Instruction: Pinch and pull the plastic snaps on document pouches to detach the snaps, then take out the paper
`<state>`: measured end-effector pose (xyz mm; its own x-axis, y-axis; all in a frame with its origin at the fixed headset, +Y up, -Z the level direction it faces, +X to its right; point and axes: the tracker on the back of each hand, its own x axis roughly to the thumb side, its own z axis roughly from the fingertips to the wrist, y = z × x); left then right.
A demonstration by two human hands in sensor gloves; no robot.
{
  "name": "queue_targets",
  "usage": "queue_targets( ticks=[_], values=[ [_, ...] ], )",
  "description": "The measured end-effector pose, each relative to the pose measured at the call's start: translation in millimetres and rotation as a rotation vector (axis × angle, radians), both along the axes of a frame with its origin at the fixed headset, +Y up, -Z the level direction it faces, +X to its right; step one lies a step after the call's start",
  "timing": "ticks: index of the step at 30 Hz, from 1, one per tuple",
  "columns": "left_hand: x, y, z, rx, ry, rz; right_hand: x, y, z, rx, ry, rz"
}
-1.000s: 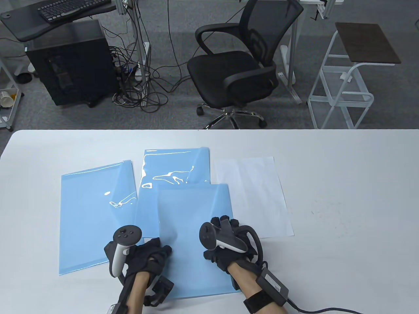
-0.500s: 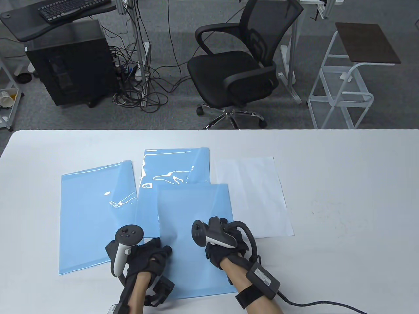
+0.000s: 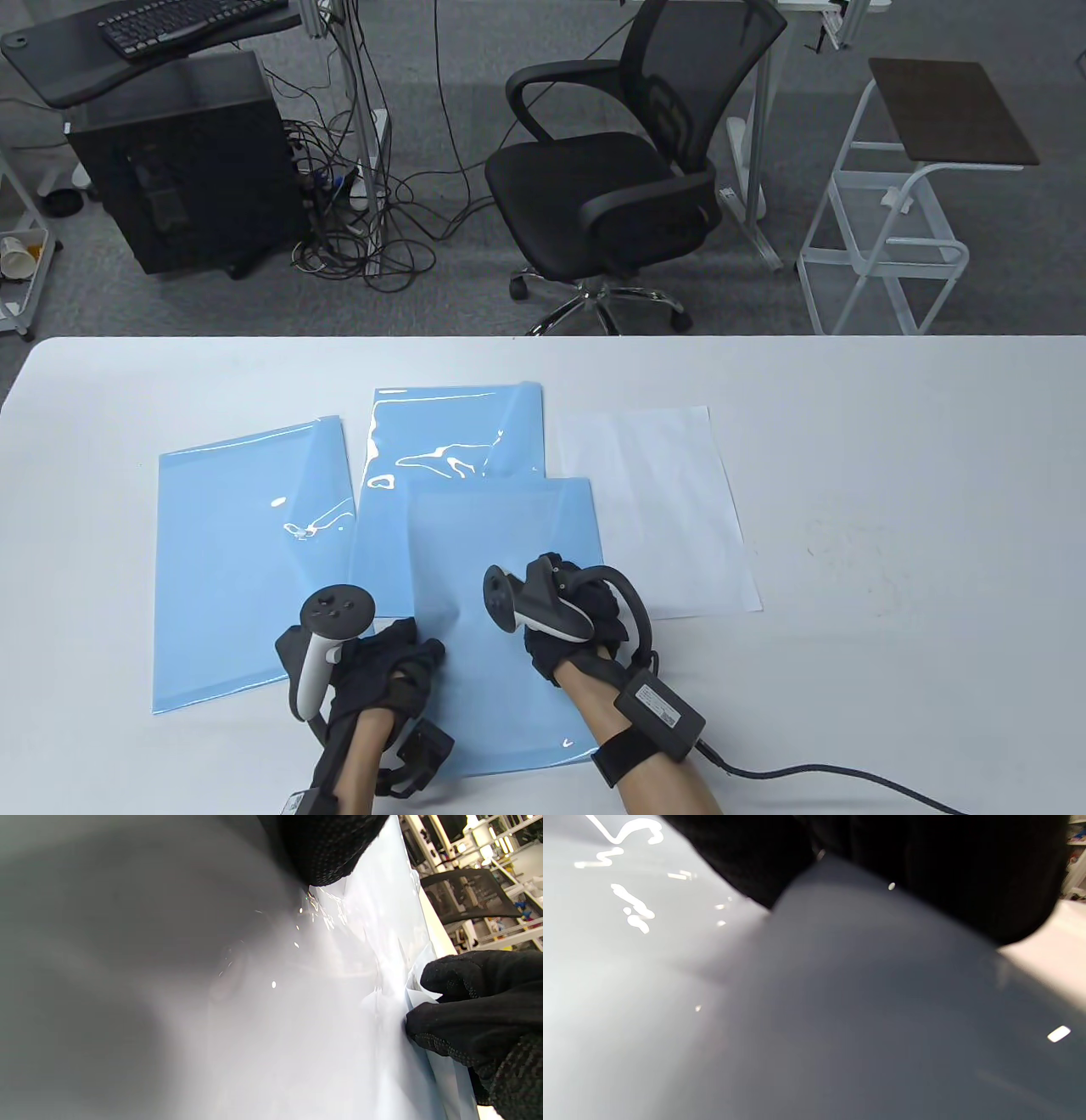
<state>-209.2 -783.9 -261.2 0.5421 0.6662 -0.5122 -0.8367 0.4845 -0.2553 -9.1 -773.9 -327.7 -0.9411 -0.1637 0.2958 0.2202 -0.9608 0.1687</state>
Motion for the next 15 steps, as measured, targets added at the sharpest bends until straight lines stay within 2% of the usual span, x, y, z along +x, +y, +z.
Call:
queue_targets(
  ticks=[7,8,15],
  values=[
    [0.3,0.9,-0.2,0.004,0.000,-0.022,-9.9,-4.5,0.4,0.063,0.026,0.076],
    [0.5,0.5,0.0,-0.002,-0.013,-0.026,-2.5,-6.0,-4.0,0.139,0.009,0.095],
    [0.6,0.6,-1.0,-0.001,-0.005,-0.033,1.8,-0.4,-13.6,0.026,-0.026,-0.005]
  ],
)
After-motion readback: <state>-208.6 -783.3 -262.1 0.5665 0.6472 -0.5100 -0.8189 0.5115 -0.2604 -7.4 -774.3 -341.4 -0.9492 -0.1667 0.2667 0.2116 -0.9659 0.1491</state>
